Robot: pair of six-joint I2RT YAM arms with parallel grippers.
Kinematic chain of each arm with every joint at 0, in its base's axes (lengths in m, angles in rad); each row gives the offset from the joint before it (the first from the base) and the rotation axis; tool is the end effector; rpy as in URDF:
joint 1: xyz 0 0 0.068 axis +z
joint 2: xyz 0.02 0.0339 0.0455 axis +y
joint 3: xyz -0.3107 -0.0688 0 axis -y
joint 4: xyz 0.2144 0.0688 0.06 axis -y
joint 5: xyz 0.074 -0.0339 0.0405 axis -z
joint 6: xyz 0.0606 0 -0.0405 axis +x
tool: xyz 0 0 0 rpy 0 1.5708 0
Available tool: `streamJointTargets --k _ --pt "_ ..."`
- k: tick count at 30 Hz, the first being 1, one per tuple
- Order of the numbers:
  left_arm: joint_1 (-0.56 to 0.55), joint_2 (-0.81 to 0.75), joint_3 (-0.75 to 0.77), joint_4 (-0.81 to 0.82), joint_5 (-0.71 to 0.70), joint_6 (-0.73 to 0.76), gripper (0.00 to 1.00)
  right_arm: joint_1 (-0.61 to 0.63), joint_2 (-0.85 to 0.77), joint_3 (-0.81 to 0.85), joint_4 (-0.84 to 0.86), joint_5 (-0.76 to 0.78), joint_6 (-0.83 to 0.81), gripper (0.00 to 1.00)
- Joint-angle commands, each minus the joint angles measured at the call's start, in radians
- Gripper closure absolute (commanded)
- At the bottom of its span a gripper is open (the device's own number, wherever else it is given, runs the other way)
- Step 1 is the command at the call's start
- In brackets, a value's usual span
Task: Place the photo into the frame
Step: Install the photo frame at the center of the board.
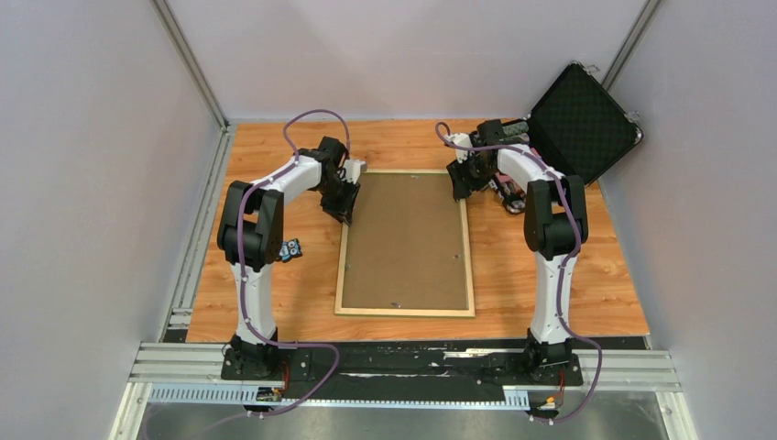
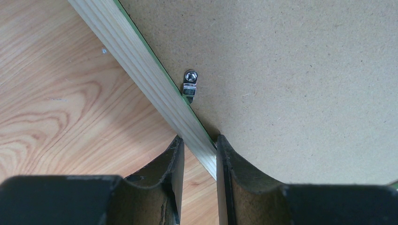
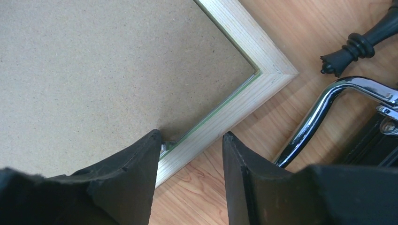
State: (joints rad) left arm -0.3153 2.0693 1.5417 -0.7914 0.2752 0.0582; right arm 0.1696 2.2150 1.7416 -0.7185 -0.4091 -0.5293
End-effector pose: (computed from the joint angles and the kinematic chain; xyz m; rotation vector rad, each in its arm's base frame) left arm 0.3913 -0.1450 0.2021 0.5874 2.8353 -0.4446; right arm 0.4619 0.1035 0.1972 -1.0116 2.4664 0.4523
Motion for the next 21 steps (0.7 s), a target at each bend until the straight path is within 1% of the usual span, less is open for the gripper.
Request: streamJointTargets --k 1,3,8,13,17,21 --pt "-0.010 0.043 0.009 0.009 -0.002 0.057 1.00 0.016 0.024 -0.020 -0.037 0.024 -0.033 0.52" --pt "-0.010 0.043 0.007 0.010 -0.001 0.057 1.00 0.014 0.027 -0.010 -0.030 0.021 -0.005 0.52" --pt "-0.010 0.043 -0.002 0.015 0.005 0.051 1.00 -0.017 0.043 0.051 -0.023 -0.007 0.141 0.51" --pt "-0.009 0.027 -0.016 0.033 0.008 0.044 1.00 -0.048 0.040 0.068 -0.017 -0.031 0.230 0.50" --pt "-0.008 0.017 -0.024 0.043 0.006 0.035 1.00 -0.075 0.013 0.059 -0.016 -0.084 0.290 0.49" --pt "0.005 0.014 -0.027 0.054 0.027 0.018 1.00 -0.086 -0.042 -0.008 0.001 -0.131 0.315 0.48"
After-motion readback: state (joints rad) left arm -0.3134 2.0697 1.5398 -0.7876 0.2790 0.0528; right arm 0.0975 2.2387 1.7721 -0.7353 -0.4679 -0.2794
